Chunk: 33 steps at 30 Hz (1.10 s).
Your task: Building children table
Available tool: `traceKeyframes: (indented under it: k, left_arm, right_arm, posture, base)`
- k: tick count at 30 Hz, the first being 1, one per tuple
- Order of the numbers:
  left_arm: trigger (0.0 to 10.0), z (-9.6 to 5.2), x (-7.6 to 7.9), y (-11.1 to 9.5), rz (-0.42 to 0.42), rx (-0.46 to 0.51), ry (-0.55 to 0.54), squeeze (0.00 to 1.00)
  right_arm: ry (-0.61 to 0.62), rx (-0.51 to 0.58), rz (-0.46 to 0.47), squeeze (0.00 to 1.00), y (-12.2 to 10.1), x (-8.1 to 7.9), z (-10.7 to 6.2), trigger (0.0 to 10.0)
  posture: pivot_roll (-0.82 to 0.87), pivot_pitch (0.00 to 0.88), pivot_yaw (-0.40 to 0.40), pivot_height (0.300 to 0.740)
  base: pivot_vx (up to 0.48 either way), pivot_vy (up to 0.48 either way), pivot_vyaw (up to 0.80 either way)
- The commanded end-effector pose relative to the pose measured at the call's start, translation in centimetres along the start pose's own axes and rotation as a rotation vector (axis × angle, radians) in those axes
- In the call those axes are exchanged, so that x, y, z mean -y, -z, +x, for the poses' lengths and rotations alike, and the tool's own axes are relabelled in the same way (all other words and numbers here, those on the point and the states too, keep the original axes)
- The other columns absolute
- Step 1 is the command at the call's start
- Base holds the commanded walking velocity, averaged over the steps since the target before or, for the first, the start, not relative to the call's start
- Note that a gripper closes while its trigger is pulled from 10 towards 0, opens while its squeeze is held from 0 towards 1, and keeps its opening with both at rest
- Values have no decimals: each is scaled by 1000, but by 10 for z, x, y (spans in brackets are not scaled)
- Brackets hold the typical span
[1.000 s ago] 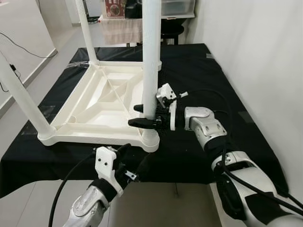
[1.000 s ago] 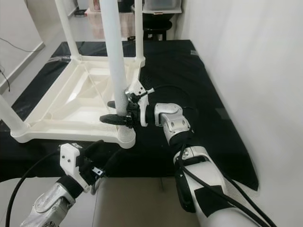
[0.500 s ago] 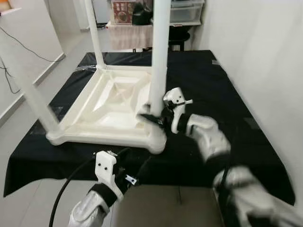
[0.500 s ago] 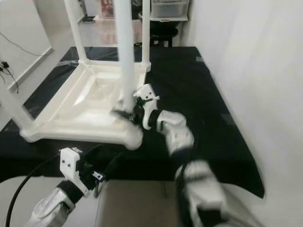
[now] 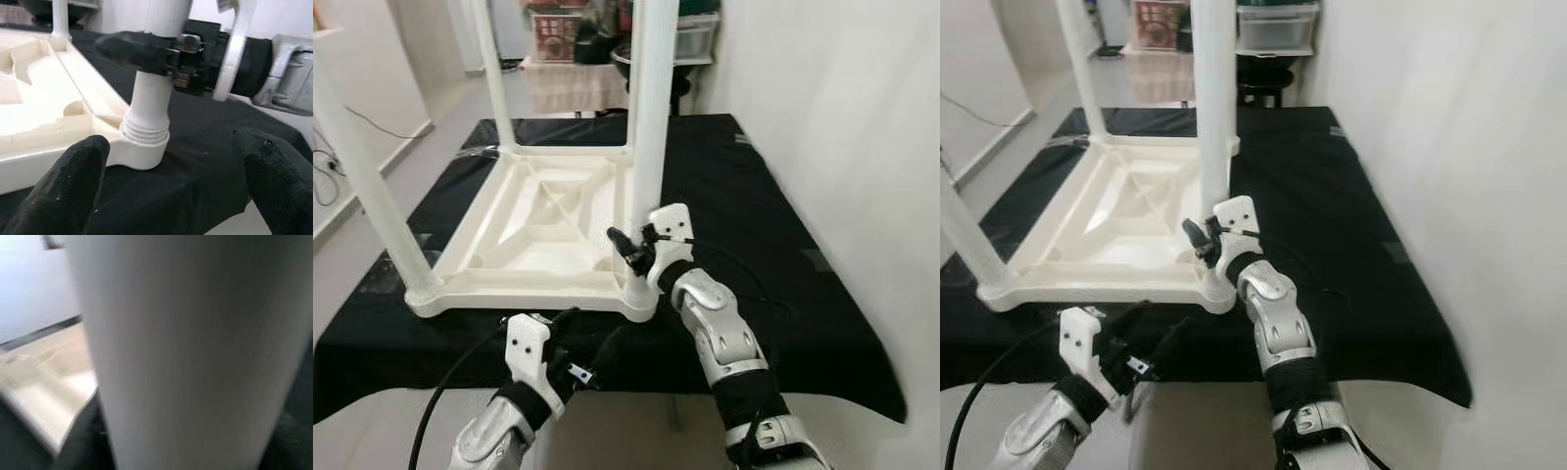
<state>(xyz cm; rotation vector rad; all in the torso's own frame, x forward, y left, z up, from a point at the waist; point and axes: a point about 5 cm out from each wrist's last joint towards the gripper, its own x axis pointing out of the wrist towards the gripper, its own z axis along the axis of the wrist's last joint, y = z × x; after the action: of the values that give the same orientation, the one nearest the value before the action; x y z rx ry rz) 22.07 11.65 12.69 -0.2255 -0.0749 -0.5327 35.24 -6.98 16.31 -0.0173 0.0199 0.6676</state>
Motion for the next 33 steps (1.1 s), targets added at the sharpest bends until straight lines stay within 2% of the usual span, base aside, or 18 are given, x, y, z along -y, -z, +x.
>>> traceKeyframes:
  k: [1, 2, 3, 4, 5, 7, 8, 9, 16, 17, 23, 28, 29, 30, 31, 33]
  left_arm:
    - [10000, 0, -2, 3, -3, -15, -7, 0]
    - [10000, 0, -2, 3, -3, -15, -7, 0]
    - [10000, 0, -2, 3, -3, -14, -6, 0]
    - [10000, 1, -2, 3, -3, -14, -6, 0]
    - [10000, 1, -2, 3, -3, -14, -6, 0]
    - [10000, 2, -2, 3, -3, -14, -6, 0]
    - [10000, 2, -2, 3, -3, -14, -6, 0]
    - [10000, 2, -3, 4, -2, -14, -7, 0]
    - [10000, 2, -2, 4, 0, -13, -9, 0]
    - [10000, 2, -2, 4, -1, -13, -10, 0]
    - [10000, 2, -1, 4, -3, -12, -8, 0]
    - [10000, 2, 0, 4, -5, -12, -6, 0]
    - [10000, 1, 1, 3, -7, -11, -6, 0]
    - [10000, 1, 1, 3, -7, -11, -6, 0]
    - [10000, 0, 1, 3, -6, -10, -6, 0]
    - [10000, 0, 1, 3, -6, -10, -6, 0]
  right_arm:
    - [-176, 46, 38, 1000, -16, -11, 6, 10000]
    - [-176, 46, 38, 1000, -16, -11, 6, 10000]
    - [-254, 55, 29, 325, -21, -11, 6, 10000]
    - [-301, 59, 20, 325, -23, -10, 6, 10000]
    - [-414, 52, -28, 0, -26, -10, 6, 10000]
    - [-614, 23, -84, 0, -28, -9, 3, 10000]
    - [-614, 23, -84, 0, -28, -9, 3, 10000]
    - [-699, -16, -84, 0, -28, -5, 4, 10000]
    - [-739, -68, -59, 0, -27, 1, 8, 10000]
    - [-745, -78, -40, 0, -26, 3, 8, 0]
    - [-712, -76, -20, 0, -23, 9, 8, 0]
    - [-668, -58, -31, 0, -20, 20, 2, 0]
    - [-617, -50, -53, 0, -18, 32, -7, 0]
    - [-617, -50, -53, 0, -18, 32, -7, 0]
    - [-553, -59, -73, 0, -15, 38, -11, 0]
    - [-553, -59, -73, 0, -15, 38, -11, 0]
  posture:
    - [-12, 57, 0, 740]
    - [-12, 57, 0, 740]
    - [-13, 55, -1, 740]
    - [-13, 55, -1, 740]
    - [-10, 49, -2, 740]
    - [-8, 46, -3, 740]
    - [-8, 46, -3, 740]
    - [-2, 43, -5, 740]
    - [3, 41, -8, 740]
    - [4, 43, -9, 740]
    - [3, 49, -7, 740]
    - [-1, 54, -4, 740]
    - [-2, 62, -4, 740]
    - [-2, 62, -4, 740]
    - [-10, 71, -12, 740]
    - [-10, 71, -12, 740]
  base:
    - [0, 0, 0]
    - [0, 0, 0]
    - [0, 0, 0]
    - [0, 0, 0]
    - [0, 0, 0]
    - [0, 0, 0]
    - [0, 0, 0]
    - [0, 0, 0]
    - [0, 0, 0]
    - [0, 0, 0]
    - [0, 0, 0]
    - [0, 0, 0]
    - [0, 0, 0]
    - [0, 0, 0]
    - [0, 0, 0]
    - [0, 0, 0]
